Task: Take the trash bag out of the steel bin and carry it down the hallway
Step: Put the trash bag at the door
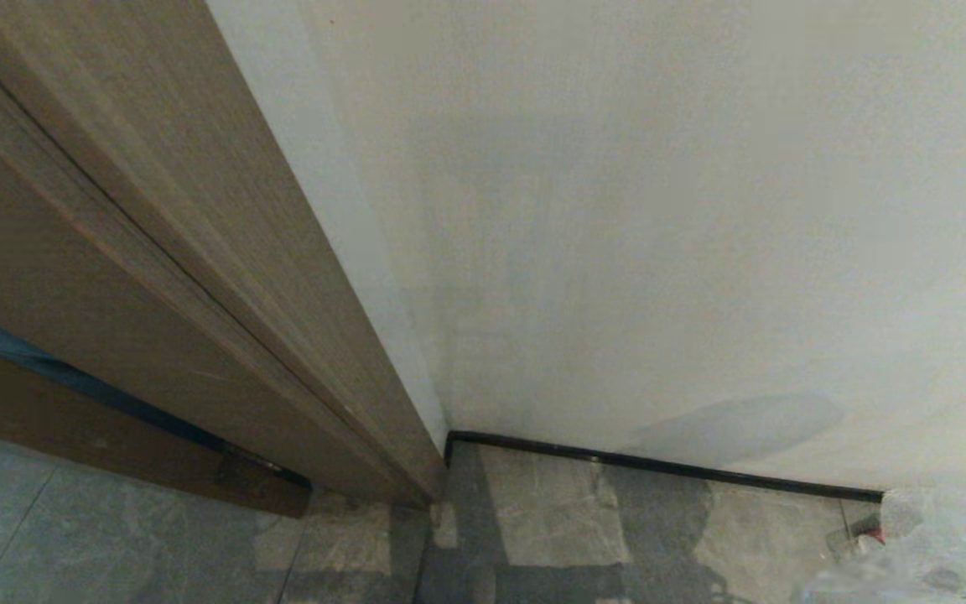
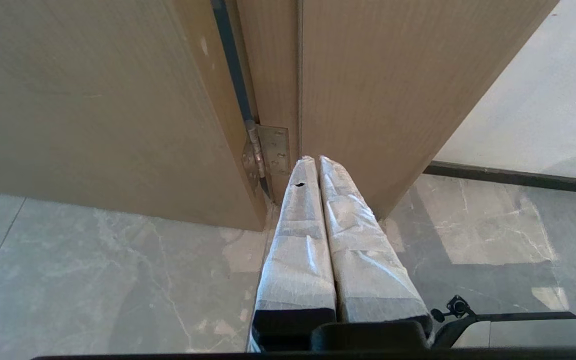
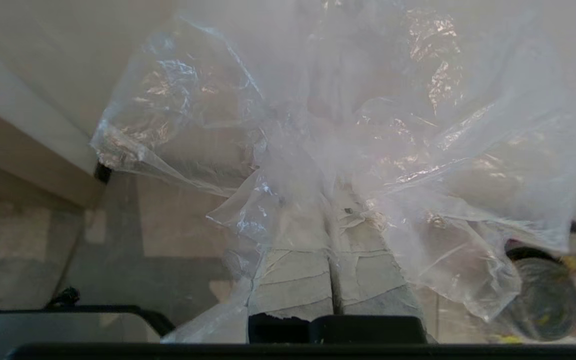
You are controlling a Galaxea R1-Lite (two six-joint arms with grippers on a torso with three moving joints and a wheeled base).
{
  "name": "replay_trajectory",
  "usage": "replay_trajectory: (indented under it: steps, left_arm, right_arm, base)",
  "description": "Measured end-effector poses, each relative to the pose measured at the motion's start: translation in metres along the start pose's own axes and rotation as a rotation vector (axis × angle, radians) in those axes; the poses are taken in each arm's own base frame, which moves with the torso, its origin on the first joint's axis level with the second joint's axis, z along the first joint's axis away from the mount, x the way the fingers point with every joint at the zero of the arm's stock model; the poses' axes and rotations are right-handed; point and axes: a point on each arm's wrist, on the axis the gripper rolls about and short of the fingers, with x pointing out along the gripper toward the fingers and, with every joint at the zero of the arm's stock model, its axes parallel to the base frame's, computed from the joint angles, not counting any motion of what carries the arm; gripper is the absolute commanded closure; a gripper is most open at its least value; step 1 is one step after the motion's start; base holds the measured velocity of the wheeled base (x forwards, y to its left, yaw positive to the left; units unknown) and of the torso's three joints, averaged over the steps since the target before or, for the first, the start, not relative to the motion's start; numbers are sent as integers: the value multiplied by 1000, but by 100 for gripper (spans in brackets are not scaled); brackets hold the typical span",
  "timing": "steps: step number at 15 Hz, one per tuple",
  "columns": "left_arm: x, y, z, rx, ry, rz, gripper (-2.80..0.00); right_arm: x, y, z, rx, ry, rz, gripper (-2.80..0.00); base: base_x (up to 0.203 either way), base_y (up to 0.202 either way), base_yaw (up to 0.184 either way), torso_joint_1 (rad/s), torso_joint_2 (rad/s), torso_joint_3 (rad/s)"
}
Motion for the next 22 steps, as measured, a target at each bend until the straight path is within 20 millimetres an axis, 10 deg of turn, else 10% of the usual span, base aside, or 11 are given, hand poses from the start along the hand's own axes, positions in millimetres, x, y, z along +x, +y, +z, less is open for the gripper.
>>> replay_trajectory:
  steps: [4,9,15,22]
  left_arm:
    - [0,0,0,0,0,0,0]
    - [0,0,0,0,0,0,0]
    - [0,0,0,0,0,0,0]
    - [0,0,0,0,0,0,0]
  right_arm:
    - [3,0,54,-3,206,78,0]
    - [54,1,88,6,489,170,0]
    - [120,0,79,-53,772,169,0]
    - [150,0,40,-45,1024,185,0]
  base:
    - [0,0,0,0,0,0]
    - [0,0,0,0,0,0]
    - [0,0,0,0,0,0]
    - [0,0,0,0,0,0]
